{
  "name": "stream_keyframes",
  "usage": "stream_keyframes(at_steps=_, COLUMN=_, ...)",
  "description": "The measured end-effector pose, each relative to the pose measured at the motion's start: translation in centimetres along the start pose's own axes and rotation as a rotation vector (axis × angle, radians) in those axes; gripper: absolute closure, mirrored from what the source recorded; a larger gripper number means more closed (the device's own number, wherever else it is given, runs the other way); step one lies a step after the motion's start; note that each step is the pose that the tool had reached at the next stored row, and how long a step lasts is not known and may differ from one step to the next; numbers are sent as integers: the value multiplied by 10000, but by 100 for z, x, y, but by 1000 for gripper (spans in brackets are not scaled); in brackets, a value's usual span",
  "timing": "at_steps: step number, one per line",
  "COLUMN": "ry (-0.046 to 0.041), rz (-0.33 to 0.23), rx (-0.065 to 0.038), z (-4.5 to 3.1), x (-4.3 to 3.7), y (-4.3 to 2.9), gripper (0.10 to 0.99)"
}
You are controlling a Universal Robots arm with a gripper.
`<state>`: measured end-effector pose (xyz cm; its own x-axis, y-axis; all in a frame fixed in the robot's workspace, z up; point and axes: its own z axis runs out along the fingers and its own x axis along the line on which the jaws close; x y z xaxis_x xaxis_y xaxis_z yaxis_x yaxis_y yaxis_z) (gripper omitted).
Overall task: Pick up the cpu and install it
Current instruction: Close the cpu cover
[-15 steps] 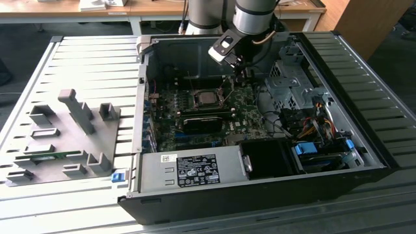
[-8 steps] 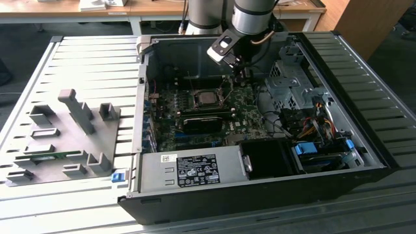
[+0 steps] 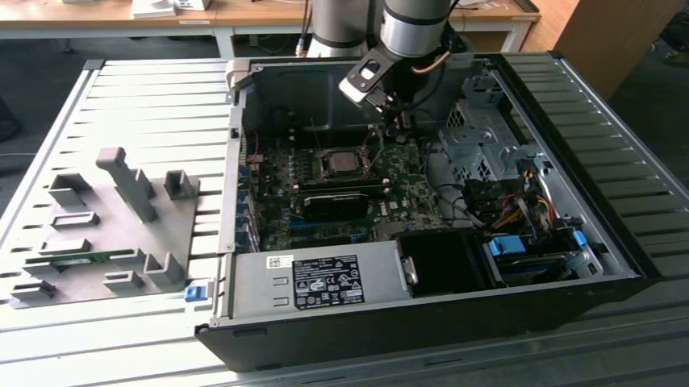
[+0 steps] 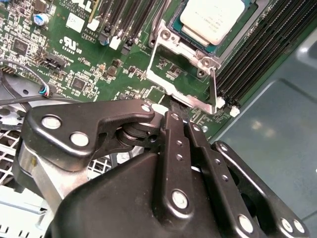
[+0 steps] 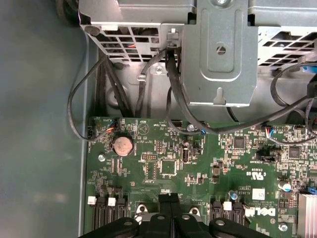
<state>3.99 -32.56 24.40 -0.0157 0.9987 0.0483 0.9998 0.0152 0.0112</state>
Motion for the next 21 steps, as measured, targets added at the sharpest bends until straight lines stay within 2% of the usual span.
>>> stream_keyframes(at_steps=21, ry=0, rz=1, rx=0, z=0, x=2, y=-96, gripper=980)
